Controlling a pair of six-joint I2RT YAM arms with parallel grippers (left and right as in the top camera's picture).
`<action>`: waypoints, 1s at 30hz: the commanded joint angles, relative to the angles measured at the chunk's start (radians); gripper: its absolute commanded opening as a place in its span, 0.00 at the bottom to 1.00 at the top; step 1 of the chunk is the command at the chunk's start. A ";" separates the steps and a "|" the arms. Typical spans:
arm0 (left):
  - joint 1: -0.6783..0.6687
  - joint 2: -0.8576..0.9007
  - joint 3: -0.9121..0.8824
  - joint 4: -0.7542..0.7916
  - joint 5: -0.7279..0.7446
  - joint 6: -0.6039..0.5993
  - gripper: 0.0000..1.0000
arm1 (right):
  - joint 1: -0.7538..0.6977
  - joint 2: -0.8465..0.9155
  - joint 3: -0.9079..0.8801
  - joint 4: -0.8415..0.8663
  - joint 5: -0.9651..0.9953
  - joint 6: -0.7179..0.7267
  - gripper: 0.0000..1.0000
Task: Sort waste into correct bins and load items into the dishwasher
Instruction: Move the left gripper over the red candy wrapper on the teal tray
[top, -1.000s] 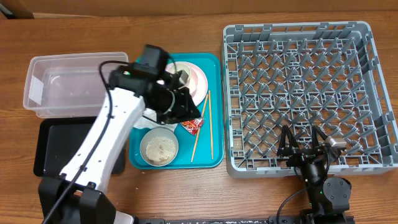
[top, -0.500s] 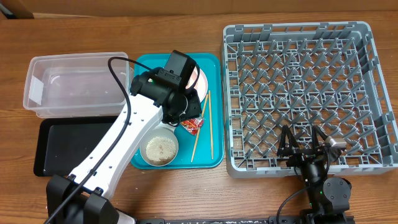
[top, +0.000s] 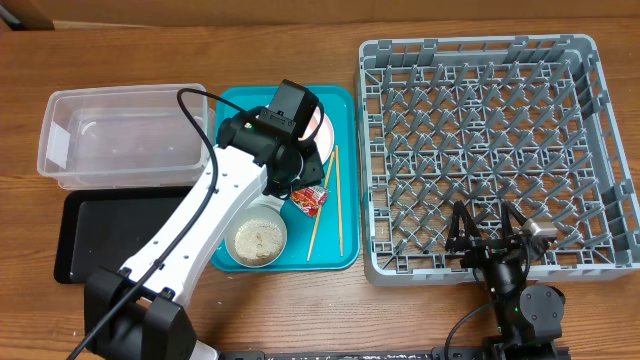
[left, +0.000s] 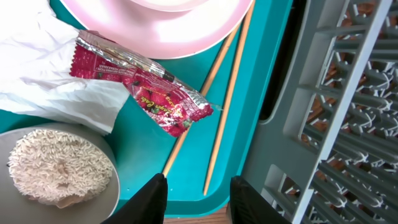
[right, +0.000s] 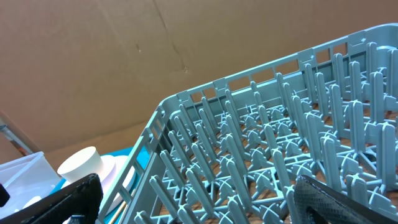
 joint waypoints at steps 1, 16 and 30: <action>-0.003 0.019 0.013 0.007 -0.045 -0.024 0.36 | -0.008 -0.007 -0.010 0.006 -0.006 -0.003 1.00; -0.003 0.059 0.008 0.049 -0.124 -0.056 0.35 | -0.008 -0.007 -0.010 0.006 -0.006 -0.003 1.00; -0.003 0.171 0.008 0.074 -0.118 -0.059 0.36 | -0.008 -0.007 -0.010 0.006 -0.006 -0.003 1.00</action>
